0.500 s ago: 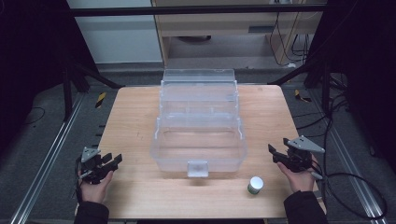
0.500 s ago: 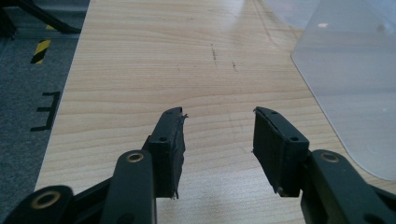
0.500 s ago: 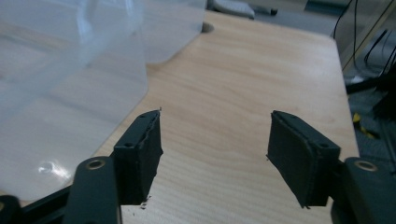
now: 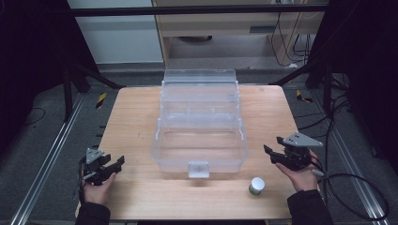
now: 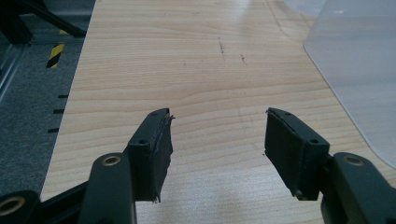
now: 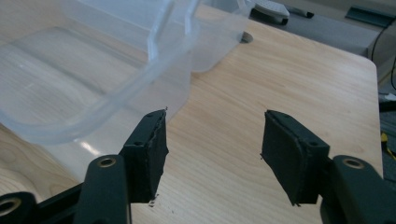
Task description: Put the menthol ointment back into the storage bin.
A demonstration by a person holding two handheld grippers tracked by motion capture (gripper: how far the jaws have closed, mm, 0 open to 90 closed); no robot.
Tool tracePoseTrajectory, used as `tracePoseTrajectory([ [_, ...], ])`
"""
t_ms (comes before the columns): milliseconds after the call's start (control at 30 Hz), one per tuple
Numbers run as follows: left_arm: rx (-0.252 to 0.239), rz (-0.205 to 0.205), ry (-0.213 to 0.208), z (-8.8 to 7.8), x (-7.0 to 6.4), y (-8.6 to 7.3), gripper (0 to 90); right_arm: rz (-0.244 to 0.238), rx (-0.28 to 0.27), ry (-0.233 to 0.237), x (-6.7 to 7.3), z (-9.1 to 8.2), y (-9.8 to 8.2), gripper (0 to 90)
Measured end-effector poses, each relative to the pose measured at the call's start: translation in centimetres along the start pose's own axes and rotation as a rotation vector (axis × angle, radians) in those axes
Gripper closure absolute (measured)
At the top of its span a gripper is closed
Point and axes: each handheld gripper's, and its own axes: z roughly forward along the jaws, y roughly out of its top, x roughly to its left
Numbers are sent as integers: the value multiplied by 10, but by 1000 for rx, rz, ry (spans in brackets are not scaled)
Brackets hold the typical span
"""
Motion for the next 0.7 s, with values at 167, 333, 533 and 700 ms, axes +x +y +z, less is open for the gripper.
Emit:
tracePoseTrajectory([
  [167, 0, 15, -4, 0, -2, 0, 374, -15, 31, 36, 0, 3, 8, 364],
  [333, -3, 18, -5, 1, -3, 0, 364, -33, 69, 75, 0, 2, 12, 356],
  [533, -1, 22, -8, 1, -3, 0, 357, -92, 110, 99, 0, -6, 24, 361],
  [700, 7, 31, -8, 2, -4, 0, 357, -138, 139, 160, 3, -12, 36, 350],
])
